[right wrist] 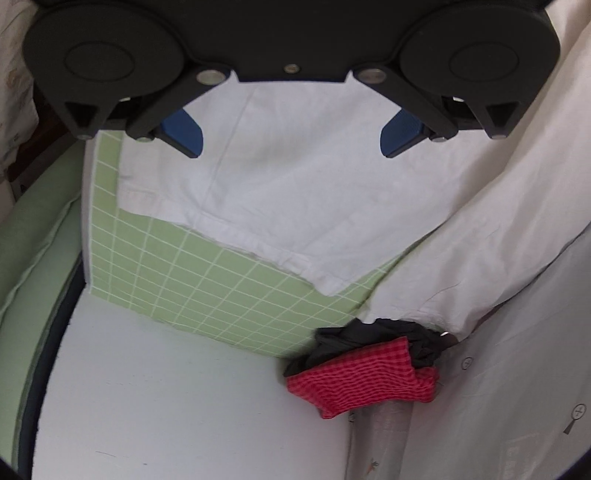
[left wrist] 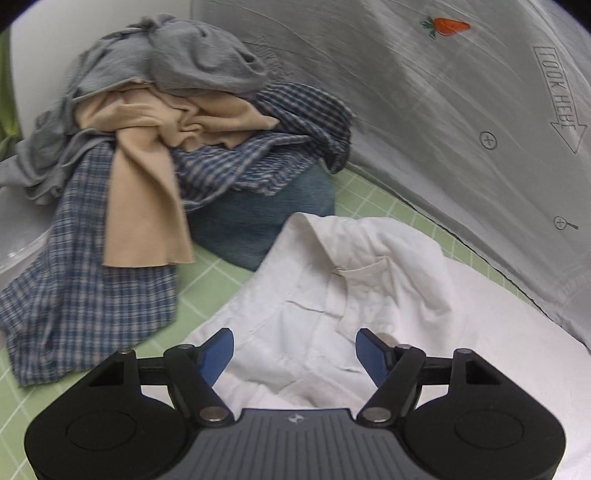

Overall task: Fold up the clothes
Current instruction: 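Move the left gripper to the white trousers waistband near the button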

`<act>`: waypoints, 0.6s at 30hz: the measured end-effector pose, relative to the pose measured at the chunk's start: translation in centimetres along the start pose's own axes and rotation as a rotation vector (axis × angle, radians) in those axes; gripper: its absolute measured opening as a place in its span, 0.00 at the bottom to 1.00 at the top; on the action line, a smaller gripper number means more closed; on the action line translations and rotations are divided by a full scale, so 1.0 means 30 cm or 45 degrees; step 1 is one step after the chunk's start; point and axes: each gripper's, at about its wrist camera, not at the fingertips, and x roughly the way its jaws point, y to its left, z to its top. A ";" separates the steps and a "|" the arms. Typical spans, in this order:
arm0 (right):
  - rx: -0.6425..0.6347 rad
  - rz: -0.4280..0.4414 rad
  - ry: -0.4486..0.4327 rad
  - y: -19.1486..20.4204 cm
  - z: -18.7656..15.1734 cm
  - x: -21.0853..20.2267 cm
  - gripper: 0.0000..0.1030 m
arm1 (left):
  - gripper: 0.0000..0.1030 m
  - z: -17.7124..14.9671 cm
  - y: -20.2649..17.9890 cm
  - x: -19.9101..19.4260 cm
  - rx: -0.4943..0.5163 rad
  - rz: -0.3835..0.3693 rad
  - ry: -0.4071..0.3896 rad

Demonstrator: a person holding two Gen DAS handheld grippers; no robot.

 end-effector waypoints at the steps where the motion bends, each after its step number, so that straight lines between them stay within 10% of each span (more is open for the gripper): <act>1: -0.021 0.016 0.006 0.034 -0.006 0.000 1.00 | 0.63 0.008 -0.018 0.028 0.016 -0.023 0.015; 18: -0.282 0.070 0.128 0.269 -0.101 0.027 1.00 | 0.54 0.005 0.005 0.213 -0.427 -0.422 0.166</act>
